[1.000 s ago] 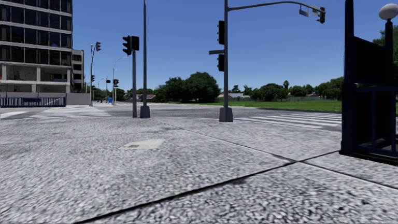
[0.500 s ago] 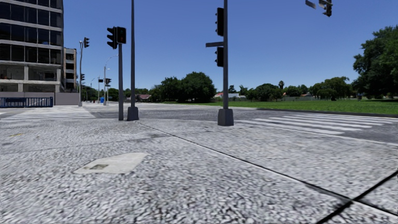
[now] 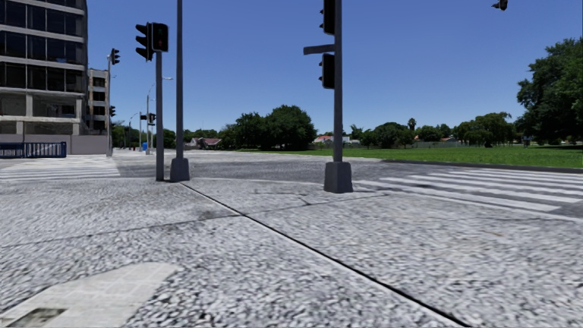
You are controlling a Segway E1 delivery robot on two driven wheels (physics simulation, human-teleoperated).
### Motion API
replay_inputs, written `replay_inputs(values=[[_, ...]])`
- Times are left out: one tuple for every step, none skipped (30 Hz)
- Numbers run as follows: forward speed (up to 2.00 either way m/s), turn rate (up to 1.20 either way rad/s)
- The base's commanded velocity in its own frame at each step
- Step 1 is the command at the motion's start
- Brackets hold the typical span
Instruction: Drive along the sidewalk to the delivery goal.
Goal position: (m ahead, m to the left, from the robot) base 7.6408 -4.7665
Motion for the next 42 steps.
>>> replay_inputs(values=[[2.00,-0.20],[2.00,-0.20],[2.00,-0.24],[2.00,-0.28],[1.96,-0.33],[1.81,-0.40],[1.59,-0.49],[1.41,-0.54],[1.41,-0.54],[1.34,-0.55],[1.33,-0.55],[1.32,-0.55],[1.32,-0.55],[1.32,-0.55],[1.32,-0.55],[1.32,-0.55],[1.32,-0.55],[1.32,-0.55],[1.32,-0.55],[1.32,-0.55],[1.32,-0.55],[1.32,-0.55],[1.32,-0.54],[1.33,-0.52],[1.33,-0.49],[1.35,-0.46],[1.41,-0.43],[1.45,-0.41],[1.45,-0.40],[1.45,-0.40],[1.46,-0.40],[1.46,-0.40],[1.46,-0.40],[1.46,-0.40],[1.47,-0.40],[1.48,-0.39],[1.48,-0.39],[1.50,-0.38],[1.52,-0.37],[1.53,-0.37],[1.54,-0.37],[1.55,-0.37]])
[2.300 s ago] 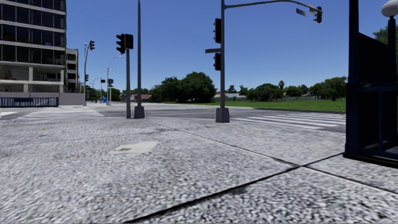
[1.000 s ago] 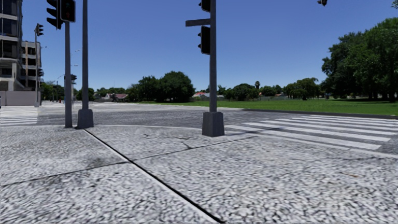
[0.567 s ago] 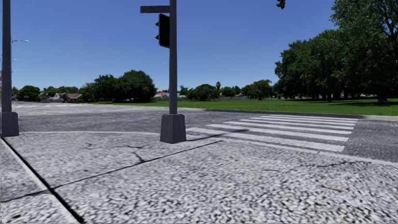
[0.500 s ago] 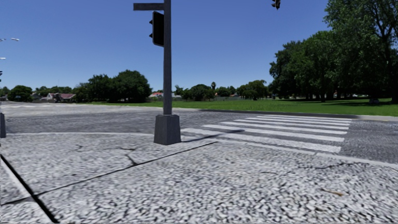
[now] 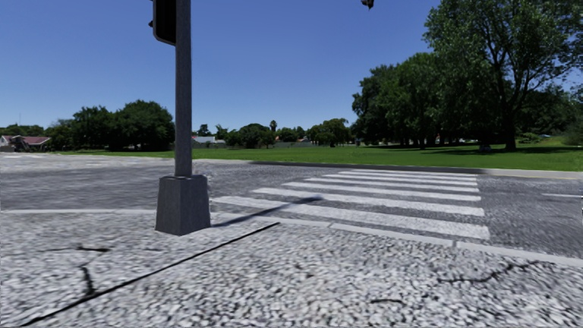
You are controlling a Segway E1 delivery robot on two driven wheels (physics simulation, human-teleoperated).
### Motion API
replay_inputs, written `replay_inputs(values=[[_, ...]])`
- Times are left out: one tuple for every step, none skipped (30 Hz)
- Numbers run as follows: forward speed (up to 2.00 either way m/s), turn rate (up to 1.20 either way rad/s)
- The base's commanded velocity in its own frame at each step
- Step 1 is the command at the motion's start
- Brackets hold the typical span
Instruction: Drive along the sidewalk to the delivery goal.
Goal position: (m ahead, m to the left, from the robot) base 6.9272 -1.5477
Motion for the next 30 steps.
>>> replay_inputs(values=[[1.55,-0.37],[1.56,-0.37],[1.56,-0.37],[1.56,-0.37],[1.65,-0.36],[2.00,-0.36],[2.00,-0.36],[2.00,-0.36],[2.00,-0.36],[2.00,-0.36],[2.00,-0.36],[2.00,-0.36],[2.00,-0.36],[2.00,-0.36],[2.00,-0.36],[2.00,-0.36],[2.00,-0.36],[2.00,-0.36],[2.00,-0.36],[2.00,-0.36],[2.00,-0.36],[2.00,-0.36],[2.00,-0.36],[1.93,-0.36],[1.80,-0.36],[1.73,-0.36],[1.71,-0.36],[1.70,-0.36],[1.67,-0.36],[1.66,-0.36]])
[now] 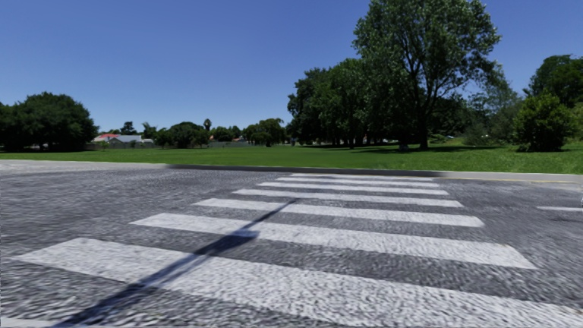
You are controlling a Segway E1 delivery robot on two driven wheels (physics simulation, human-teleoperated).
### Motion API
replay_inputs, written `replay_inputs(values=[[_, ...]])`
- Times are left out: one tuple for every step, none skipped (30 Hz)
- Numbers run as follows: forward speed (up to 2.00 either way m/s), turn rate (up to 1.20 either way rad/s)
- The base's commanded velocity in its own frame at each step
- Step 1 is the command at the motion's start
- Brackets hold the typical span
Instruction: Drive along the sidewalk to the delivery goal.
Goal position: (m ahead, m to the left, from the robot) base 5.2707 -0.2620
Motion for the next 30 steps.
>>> replay_inputs(values=[[1.66,-0.36],[1.66,-0.36],[1.66,-0.36],[1.66,-0.36],[1.66,-0.36],[1.66,-0.36],[1.66,-0.36],[1.66,-0.36],[1.65,-0.36],[1.65,-0.36],[1.65,-0.36],[1.65,-0.36],[1.65,-0.36],[1.65,-0.36],[1.64,-0.36],[1.64,-0.36],[1.64,-0.36],[1.64,-0.36],[1.64,-0.36],[1.64,-0.36],[1.64,-0.36],[1.64,-0.36],[1.64,-0.36],[1.64,-0.36],[1.64,-0.36],[1.64,-0.36],[1.64,-0.36],[1.64,-0.35],[1.64,-0.31],[1.64,-0.22]])
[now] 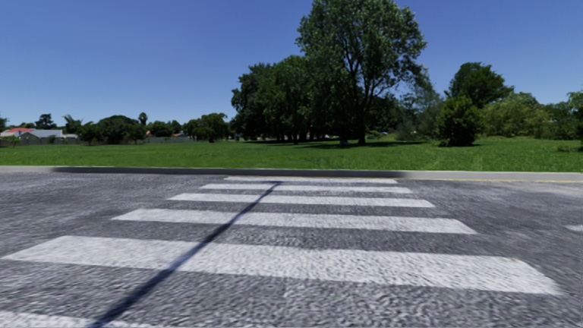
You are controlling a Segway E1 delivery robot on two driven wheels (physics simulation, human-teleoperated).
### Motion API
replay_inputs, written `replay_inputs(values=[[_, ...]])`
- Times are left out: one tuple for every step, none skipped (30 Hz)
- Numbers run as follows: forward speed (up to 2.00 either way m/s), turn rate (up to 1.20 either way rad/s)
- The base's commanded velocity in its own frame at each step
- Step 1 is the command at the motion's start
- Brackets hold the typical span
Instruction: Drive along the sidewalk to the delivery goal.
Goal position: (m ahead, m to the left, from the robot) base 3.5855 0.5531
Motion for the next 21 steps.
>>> replay_inputs(values=[[1.64,0.00],[1.64,0.00],[1.64,0.00],[1.64,0.00],[1.64,0.00],[1.64,0.00],[1.64,0.00],[1.64,0.00],[1.64,0.00],[1.64,0.00],[1.64,0.00],[1.64,0.00],[1.64,0.00],[1.64,0.00],[1.64,0.00],[1.64,0.00],[1.64,0.00],[1.64,0.00],[1.64,0.00],[1.64,0.00],[1.64,0.01]])
